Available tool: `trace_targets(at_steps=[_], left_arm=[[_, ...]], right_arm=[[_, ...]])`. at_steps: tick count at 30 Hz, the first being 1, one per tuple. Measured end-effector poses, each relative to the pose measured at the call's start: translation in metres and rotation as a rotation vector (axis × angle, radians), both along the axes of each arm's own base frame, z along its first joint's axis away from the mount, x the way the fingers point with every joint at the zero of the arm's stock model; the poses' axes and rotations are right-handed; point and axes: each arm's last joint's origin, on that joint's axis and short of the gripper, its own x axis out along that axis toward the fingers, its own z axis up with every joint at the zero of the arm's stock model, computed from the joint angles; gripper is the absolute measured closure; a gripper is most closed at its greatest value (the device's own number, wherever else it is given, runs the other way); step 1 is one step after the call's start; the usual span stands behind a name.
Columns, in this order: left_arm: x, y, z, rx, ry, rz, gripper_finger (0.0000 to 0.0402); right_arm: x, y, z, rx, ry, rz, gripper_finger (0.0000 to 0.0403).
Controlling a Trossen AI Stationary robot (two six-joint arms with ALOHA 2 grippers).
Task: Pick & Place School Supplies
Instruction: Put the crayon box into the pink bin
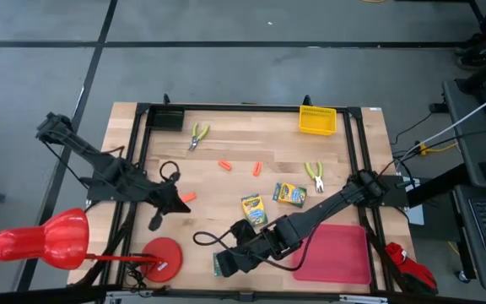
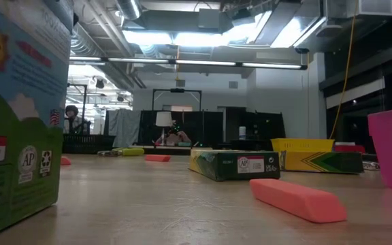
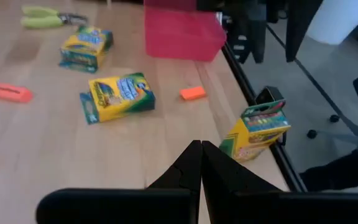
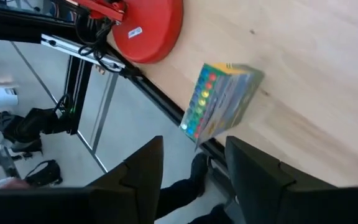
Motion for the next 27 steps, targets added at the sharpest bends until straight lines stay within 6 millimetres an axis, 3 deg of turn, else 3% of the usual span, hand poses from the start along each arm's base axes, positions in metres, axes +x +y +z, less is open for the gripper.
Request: trace_targets(at_steps=[13, 20, 27], left_arm=[[-0.006, 0.008, -0.013, 0.131, 0.112, 0.132, 0.0398], [-0.007, 0.008, -0.015, 0.143, 0.133, 0.111, 0.0398], [-0.008, 0.008, -0.015, 0.154, 0.135, 0.105, 0.0398]], right_arm=[[-0.001, 0.007, -0.005, 0.146, 0.073, -0.048, 0.0227], [0.016, 0.004, -0.035, 0.159, 0.126, -0.027, 0.0227], [0.024, -0.005, -0.041, 0.138, 0.123, -0.026, 0.0227]])
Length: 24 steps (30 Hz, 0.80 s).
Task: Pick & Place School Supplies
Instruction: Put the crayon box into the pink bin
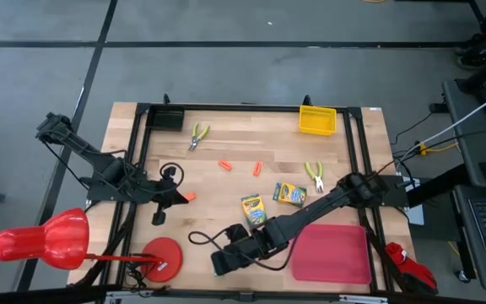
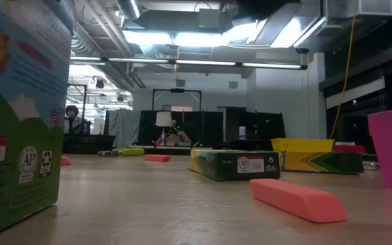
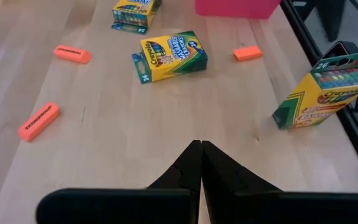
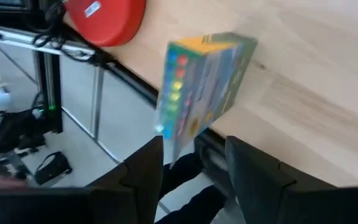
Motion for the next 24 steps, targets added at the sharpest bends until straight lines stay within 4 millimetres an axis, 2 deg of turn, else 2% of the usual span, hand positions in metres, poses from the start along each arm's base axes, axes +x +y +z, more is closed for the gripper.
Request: trace_targets(at_steps=[4, 24], left_arm=[[-0.0001, 0.0000, -0.0001, 0.007, 0.000, -0.004, 0.0398], [-0.0001, 0.0007, -0.0005, 0.048, -0.004, -0.009, 0.0398]], right_arm=[[0.0069, -0.0028, -0.0024, 0.011, -0.032, -0.005, 0.0227], [0.0088, -0.0047, -0.0065, -0.004, -0.028, 0.000, 0.0227]])
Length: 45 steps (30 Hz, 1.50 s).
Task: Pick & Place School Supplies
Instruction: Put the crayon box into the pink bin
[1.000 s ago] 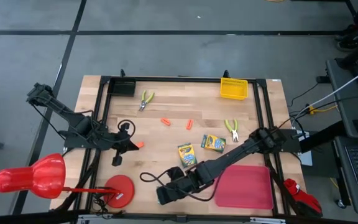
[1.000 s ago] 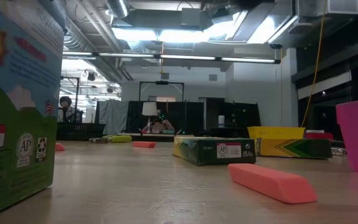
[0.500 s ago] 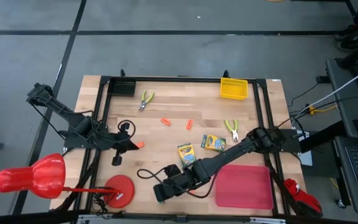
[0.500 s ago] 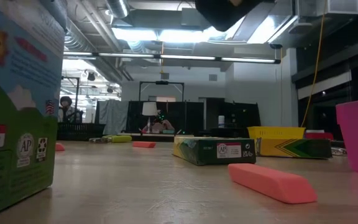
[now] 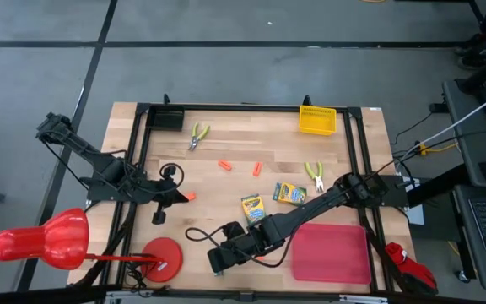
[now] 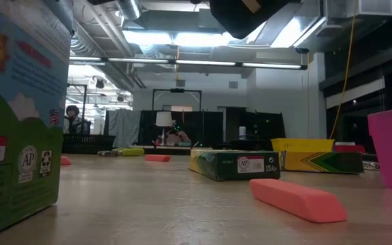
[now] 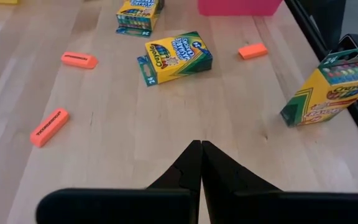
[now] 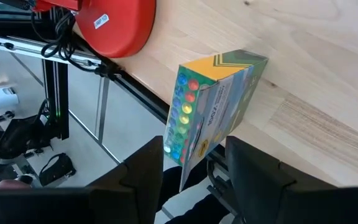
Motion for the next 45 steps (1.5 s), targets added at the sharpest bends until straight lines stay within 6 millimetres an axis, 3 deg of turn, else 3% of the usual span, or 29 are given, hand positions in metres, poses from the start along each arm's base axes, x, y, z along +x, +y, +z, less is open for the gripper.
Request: trace_targets(at_steps=[11, 18, 28, 33, 45], left_arm=[[-0.001, 0.001, -0.001, 0.016, 0.010, 0.006, 0.0398], [-0.002, 0.001, -0.002, 0.025, 0.022, 0.008, 0.0398], [-0.002, 0.002, -0.003, 0.028, 0.031, 0.008, 0.0398], [-0.002, 0.002, -0.003, 0.029, 0.035, 0.008, 0.0398], [-0.004, 0.003, -0.005, 0.041, 0.054, 0.008, 0.0398]], right_arm=[[0.000, 0.000, 0.000, -0.006, -0.003, 0.008, 0.0227], [0.007, 0.003, -0.018, 0.001, 0.001, 0.038, 0.0227], [0.010, -0.001, -0.018, -0.006, -0.010, 0.027, 0.0231], [0.010, -0.001, -0.018, -0.013, -0.014, 0.027, 0.0266], [0.012, -0.001, -0.016, -0.021, -0.046, 0.034, 0.0393]])
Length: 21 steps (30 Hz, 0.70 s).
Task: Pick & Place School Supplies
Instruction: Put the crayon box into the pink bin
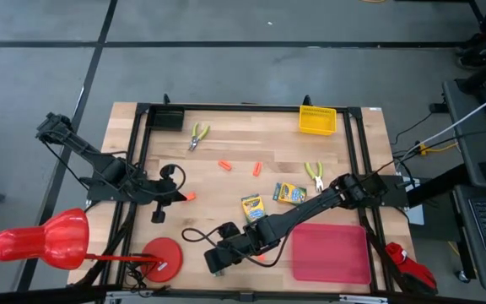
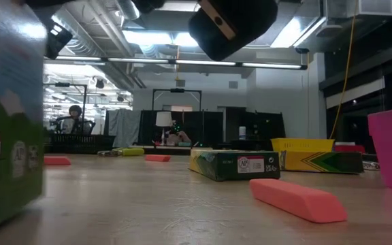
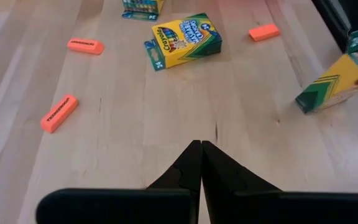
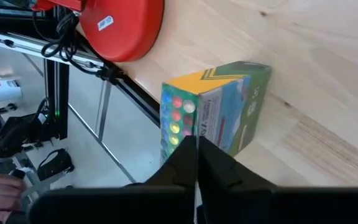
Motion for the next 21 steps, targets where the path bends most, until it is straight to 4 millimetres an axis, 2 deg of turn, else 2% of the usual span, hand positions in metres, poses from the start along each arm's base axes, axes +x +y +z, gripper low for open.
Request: trace_targets(at_steps=[6, 11, 16, 19, 21], left_arm=[[0.000, 0.000, 0.000, -0.006, 0.001, 0.014, 0.0398], [0.000, 0.001, -0.001, -0.017, 0.004, 0.035, 0.0398], [-0.002, 0.002, -0.003, -0.044, 0.028, 0.089, 0.0398], [-0.002, 0.002, -0.002, -0.077, 0.024, 0.115, 0.0398], [-0.002, 0.002, -0.002, -0.087, 0.022, 0.132, 0.0398]], right_arm=[[-0.001, -0.002, 0.005, -0.031, -0.024, -0.033, 0.0398], [-0.011, -0.012, 0.030, -0.143, -0.047, -0.095, 0.0400], [-0.047, -0.026, 0.060, -0.312, 0.072, -0.139, 0.0401], [-0.076, -0.021, 0.076, -0.364, 0.156, -0.127, 0.0401], [-0.097, -0.013, 0.079, -0.394, 0.243, -0.102, 0.0401]])
